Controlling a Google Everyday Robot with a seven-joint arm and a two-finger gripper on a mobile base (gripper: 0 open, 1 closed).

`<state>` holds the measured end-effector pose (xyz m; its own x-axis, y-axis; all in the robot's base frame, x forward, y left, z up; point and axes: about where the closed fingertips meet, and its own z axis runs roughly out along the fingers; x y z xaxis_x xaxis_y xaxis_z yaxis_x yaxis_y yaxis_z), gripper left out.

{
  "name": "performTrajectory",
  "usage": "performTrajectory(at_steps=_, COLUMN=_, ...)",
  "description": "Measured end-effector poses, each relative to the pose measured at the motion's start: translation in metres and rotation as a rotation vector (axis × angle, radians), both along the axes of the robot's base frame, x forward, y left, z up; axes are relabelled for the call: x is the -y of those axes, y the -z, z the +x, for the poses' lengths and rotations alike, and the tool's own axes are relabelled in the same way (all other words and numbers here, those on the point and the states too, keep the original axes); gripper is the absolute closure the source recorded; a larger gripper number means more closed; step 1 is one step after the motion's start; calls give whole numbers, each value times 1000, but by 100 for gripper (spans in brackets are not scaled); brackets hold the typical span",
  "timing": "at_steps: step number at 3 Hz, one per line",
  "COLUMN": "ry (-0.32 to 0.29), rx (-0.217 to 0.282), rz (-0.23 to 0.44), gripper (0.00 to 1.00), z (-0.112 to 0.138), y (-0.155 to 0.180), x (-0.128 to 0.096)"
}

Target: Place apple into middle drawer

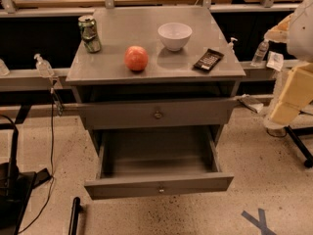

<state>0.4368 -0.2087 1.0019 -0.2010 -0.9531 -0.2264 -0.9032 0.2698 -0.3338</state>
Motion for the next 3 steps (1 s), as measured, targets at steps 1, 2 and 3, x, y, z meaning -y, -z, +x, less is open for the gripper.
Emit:
performTrajectory(at_steps=1, ry=0, rx=0, rz=0, gripper=0, z=0, y=0, x=0)
performTrajectory(at_steps=2, ry=-104, rx=75, rz=95, gripper=0, z=63, y=-8, x=-45)
performTrajectory(at_steps=3, ry=-177, rx=126, rz=181, gripper=0, z=124, y=-15, x=-98)
